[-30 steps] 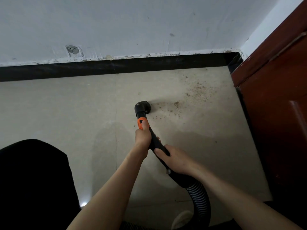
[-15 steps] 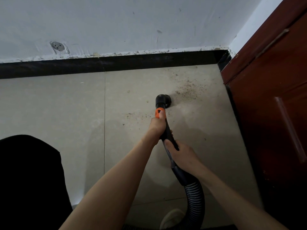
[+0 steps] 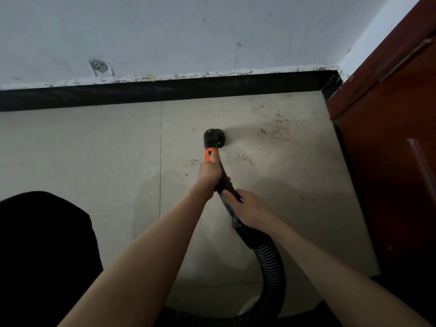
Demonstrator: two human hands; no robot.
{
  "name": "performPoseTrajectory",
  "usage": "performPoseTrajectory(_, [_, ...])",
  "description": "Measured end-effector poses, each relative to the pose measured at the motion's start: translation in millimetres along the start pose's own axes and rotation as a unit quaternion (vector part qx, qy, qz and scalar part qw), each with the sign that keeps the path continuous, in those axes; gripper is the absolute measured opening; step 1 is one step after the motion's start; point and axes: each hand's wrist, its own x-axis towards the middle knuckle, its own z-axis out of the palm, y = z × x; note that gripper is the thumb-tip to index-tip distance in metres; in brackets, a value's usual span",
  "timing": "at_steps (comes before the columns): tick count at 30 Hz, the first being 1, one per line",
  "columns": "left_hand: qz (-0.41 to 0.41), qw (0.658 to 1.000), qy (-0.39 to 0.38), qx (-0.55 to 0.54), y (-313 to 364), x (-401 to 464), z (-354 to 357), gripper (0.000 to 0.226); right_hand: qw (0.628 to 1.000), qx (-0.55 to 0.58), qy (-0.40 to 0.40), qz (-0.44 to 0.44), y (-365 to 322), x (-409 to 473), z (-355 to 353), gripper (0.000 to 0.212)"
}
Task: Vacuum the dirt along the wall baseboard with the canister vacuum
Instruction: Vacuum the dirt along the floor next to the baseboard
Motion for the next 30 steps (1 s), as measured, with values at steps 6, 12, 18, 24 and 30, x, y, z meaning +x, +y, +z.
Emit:
performPoseTrajectory(6, [-0.019,0.993,0.088,-0.075,-38.5,-10.8,-56.7,0.059,0.989,-0.035,-0.143,-0.025,-20.9,-3.6,23.0,0.041])
performPoseTrajectory(12, [-0.036,0.990,0.097,-0.098,-50.3,-23.4,-69.4,0.057,0.981,-0.063,-0.180,-0.034,-30.9,-17.2,26.7,0.040])
performPoseTrajectory(18, [-0.041,0.991,0.063,-0.108,-53.7,-28.2,-57.5,0.053,0.980,-0.063,-0.188,0.005,-32.3,-29.0,19.8,0.041])
performPoseTrajectory(24, [-0.038,0.993,0.007,-0.115,-54.8,-30.9,-35.6,0.053,0.983,-0.022,-0.178,0.040,-22.7,-41.5,11.7,0.041])
performPoseTrajectory(30, [-0.044,0.994,-0.038,-0.092,-53.3,-34.0,-11.8,0.054,0.990,-0.029,-0.118,0.072,-8.1,-51.4,6.2,0.043])
